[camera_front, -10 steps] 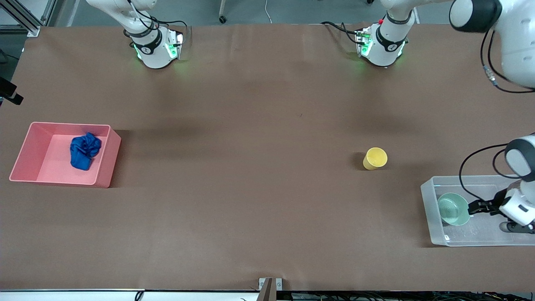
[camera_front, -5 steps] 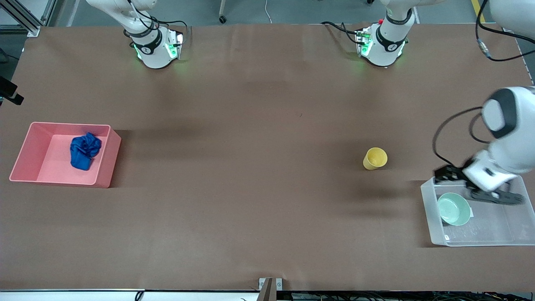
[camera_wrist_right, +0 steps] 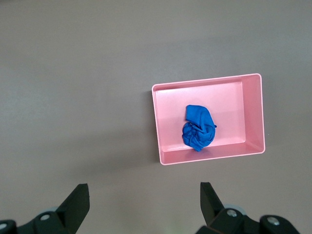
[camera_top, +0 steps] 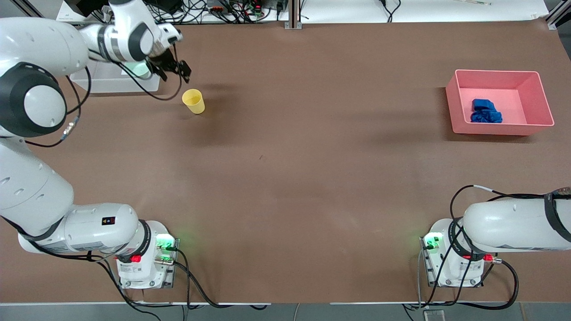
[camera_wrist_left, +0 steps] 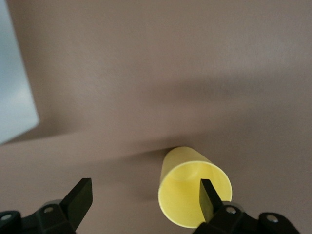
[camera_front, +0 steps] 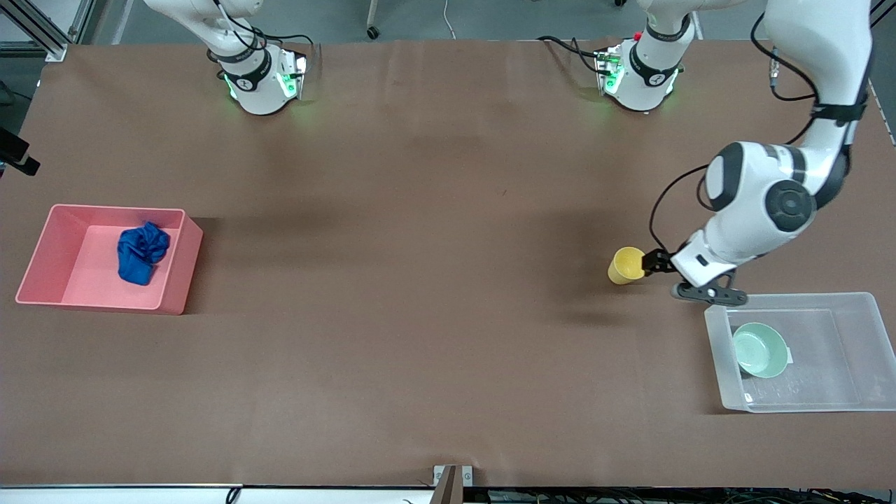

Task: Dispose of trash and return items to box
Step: 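Move the left gripper to the yellow cup and grasp it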

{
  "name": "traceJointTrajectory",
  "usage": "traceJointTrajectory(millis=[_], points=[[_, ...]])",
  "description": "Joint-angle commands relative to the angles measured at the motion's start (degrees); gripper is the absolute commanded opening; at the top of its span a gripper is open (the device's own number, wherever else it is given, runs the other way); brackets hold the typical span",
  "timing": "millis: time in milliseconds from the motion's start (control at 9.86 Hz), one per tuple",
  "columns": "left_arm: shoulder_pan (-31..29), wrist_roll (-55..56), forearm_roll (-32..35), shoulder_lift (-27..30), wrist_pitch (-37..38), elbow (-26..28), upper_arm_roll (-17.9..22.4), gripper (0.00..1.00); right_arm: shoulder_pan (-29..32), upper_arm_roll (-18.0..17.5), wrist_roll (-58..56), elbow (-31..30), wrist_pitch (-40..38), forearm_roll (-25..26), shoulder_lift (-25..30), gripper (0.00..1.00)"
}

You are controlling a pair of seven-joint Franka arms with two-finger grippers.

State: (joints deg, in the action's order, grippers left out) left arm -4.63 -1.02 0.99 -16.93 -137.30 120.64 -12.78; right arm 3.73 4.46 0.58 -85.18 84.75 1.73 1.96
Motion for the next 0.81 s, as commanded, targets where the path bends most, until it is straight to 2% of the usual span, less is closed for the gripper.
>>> traceJointTrajectory(millis=[0,304,406,609,710], points=[[-0.46,0.58,0.06,-1.87,-4.46,3.54,-0.76,0.92,0.14,-0.07,-0.49,-0.52,-0.02,0.12,0.77,1.00],[0.15,0.49,0.24,-4.68,-6.12,4.25,-0.76,0.77,0.14,-0.07,-0.49,-0.52,-0.29,0.12,0.77,1.00],[0.15,0.49,0.24,-5.64,-7.01,4.25,-0.76,0.65,0.05,-0.07,-0.49,-0.52,-0.20,0.12,0.77,1.00],[0.06,0.49,0.23,-6.00,-7.10,4.16,-0.76,0.13,0.05,-0.07,-0.49,-0.52,-0.11,0.21,0.77,1.00],[0.06,0.49,0.24,-6.18,-7.10,3.99,-0.76,0.01,0.13,-0.07,-0.49,-0.52,-0.20,0.21,0.77,1.00]])
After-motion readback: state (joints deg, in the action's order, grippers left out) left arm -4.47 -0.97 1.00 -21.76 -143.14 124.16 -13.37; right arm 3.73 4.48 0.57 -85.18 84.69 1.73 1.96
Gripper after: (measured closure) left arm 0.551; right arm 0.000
